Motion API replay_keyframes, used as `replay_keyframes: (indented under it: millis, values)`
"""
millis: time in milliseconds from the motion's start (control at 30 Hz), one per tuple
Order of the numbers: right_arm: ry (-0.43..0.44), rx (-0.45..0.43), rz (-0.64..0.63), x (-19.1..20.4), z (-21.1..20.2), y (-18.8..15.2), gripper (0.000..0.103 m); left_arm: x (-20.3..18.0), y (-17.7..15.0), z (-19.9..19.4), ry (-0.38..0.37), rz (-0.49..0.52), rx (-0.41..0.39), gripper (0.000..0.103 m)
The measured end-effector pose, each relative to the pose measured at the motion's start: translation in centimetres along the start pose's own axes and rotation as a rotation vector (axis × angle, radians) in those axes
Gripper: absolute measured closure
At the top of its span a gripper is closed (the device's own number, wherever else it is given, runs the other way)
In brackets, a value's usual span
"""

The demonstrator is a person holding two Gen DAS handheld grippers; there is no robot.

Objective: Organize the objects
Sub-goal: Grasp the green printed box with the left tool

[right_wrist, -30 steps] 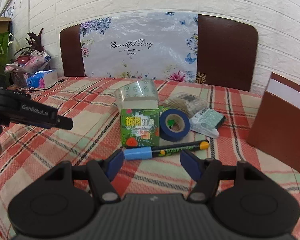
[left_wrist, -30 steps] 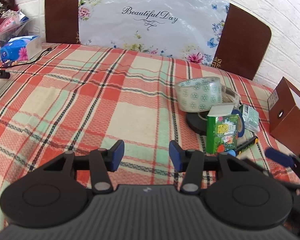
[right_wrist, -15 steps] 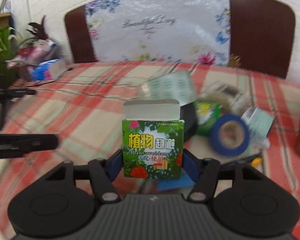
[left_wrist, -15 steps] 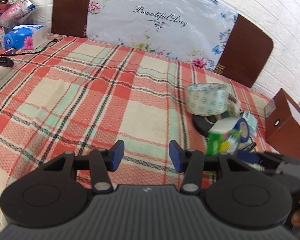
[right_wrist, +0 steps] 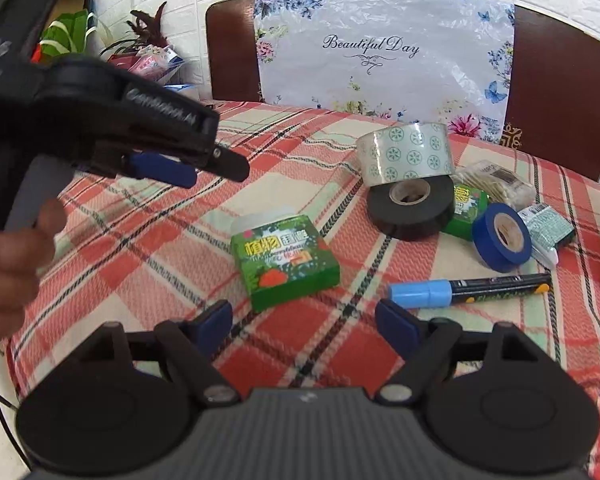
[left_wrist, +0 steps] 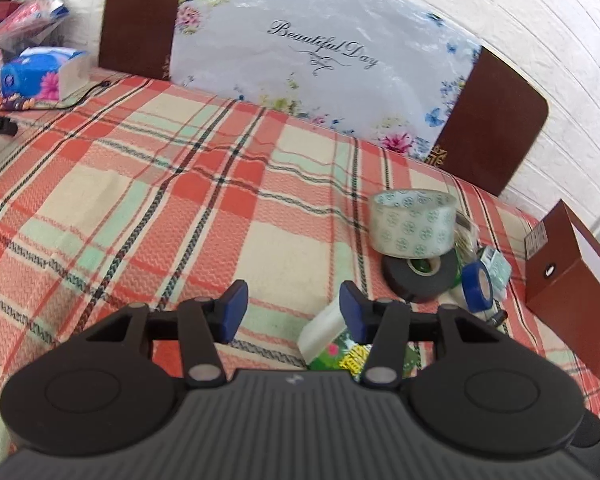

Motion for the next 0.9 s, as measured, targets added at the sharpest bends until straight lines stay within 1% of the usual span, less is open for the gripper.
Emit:
replay_keyframes:
  millis: [67,133,200,267,300,467,567,633,700,800,900]
  values:
    - [-0.003,-0.004,-0.002,0.1,0.1,0.1,0.020,0.8,0.0,0.5,0.009,-0.012,0.015,0.050]
    - [0.014,-0.003,0.007,0.4,0.5,0.3,0.020,1.1,0.0,1.2,0.006,-0.012,0.035,0.049]
    - [0.029,0.008,0.004,1.1,1.0,0.3,0.020,0.8,0.0,1.8,-0.027,-0.002,0.059,0.040]
    - [0.039,0.023,-0.006,1.6,1.4,0.3,0.020,0.2,-0.5,2.2,-0.044,0.026,0.077,0.018]
    - [0.041,0.029,-0.011,2.0,1.5,0.1,0.020,-0.1,-0.8,2.3,-0.052,0.045,0.077,0.016]
    - [0.033,0.052,-0.014,2.2,2.4,-0.4,0.019,-2.2,-3.2,2.6,-0.110,0.175,0.124,0.016]
    - [0.023,0.045,-0.024,2.2,2.7,-0.2,0.017,-3.2,-4.5,2.4,-0.152,0.242,0.139,0.020]
    - [0.017,0.042,-0.030,2.2,2.9,-0.1,0.017,-3.5,-5.0,2.3,-0.148,0.282,0.140,0.020]
    - [0.014,0.042,-0.024,2.0,2.9,-0.1,0.017,-3.5,-4.4,1.7,-0.136,0.295,0.107,0.019]
    - [0.015,0.040,-0.021,1.9,2.7,-0.2,0.017,-3.2,-2.5,0.9,-0.146,0.257,0.063,0.015]
    - [0.011,0.040,-0.024,2.0,2.7,-0.3,0.017,-3.5,-2.2,1.4,-0.127,0.261,0.072,0.015]
Point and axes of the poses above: each gripper's, at about its wrist camera, not at the fingertips, and z roughly the way its jaws point, x to its left, y to its top, the point moved 7 cm from there along z, roughly the way its jaws point, and after that the axes turned 15 degrees about -z, right-handed, at the moved point
